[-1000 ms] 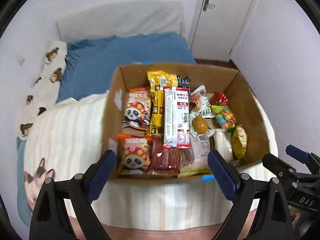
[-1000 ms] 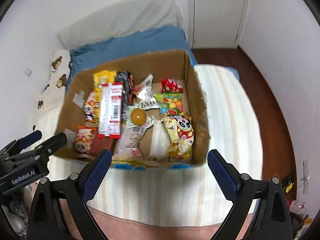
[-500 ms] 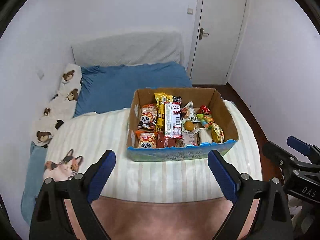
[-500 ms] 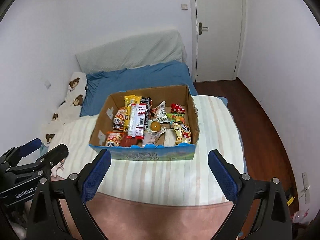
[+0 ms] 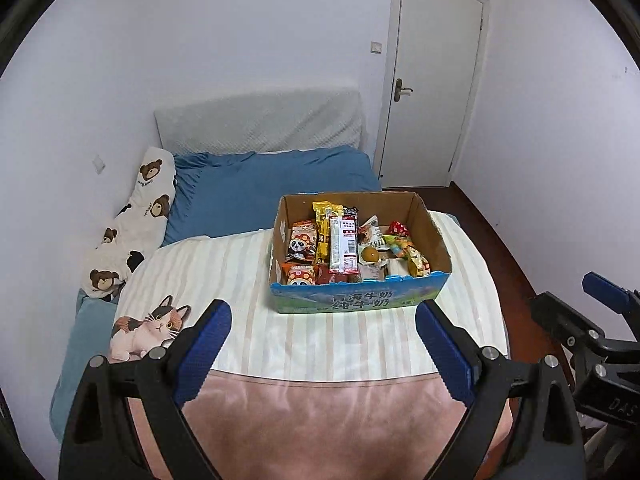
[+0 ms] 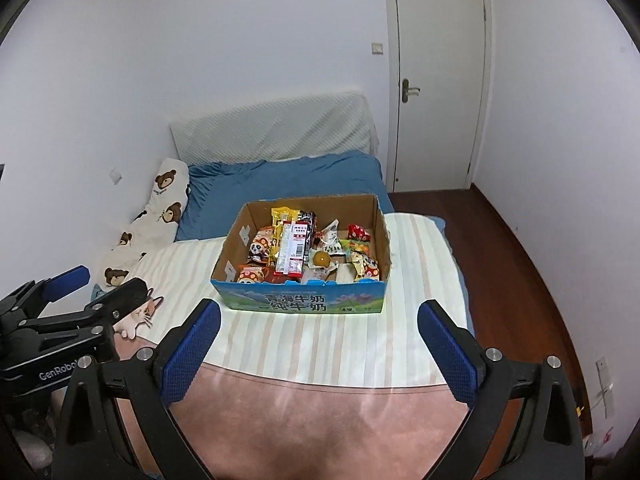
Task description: Organize snacks
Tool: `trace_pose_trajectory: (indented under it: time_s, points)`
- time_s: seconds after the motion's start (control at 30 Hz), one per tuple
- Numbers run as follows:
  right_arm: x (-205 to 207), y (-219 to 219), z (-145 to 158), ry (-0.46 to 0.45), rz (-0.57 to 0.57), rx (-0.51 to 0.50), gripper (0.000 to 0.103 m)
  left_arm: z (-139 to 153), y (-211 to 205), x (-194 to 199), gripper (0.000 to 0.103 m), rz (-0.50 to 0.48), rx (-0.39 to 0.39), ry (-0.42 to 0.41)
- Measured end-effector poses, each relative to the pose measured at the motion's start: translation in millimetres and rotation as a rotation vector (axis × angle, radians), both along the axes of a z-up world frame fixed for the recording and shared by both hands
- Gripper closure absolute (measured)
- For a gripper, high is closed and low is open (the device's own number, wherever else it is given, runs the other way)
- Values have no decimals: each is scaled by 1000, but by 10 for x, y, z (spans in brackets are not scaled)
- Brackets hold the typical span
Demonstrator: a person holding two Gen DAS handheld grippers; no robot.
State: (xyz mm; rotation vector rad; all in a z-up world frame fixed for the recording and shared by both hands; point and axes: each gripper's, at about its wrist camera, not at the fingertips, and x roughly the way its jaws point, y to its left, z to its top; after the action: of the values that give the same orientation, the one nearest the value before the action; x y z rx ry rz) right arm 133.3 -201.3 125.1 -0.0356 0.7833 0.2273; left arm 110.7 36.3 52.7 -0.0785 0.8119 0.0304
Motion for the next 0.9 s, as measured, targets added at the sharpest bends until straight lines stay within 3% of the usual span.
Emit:
trace_pose_trajectory:
  time_s: [0.1, 0.47, 0.9]
  points:
    - [-104, -13, 74, -24, 0, -8, 0, 40, -7, -61, 0, -2, 11, -12]
    - [-11, -16, 31, -26, -16, -10, 0, 37, 15, -75, 0, 20, 15, -27]
    - [525, -2, -231, -33, -78, -28, 0, -240, 63, 453, 0, 76, 44, -10]
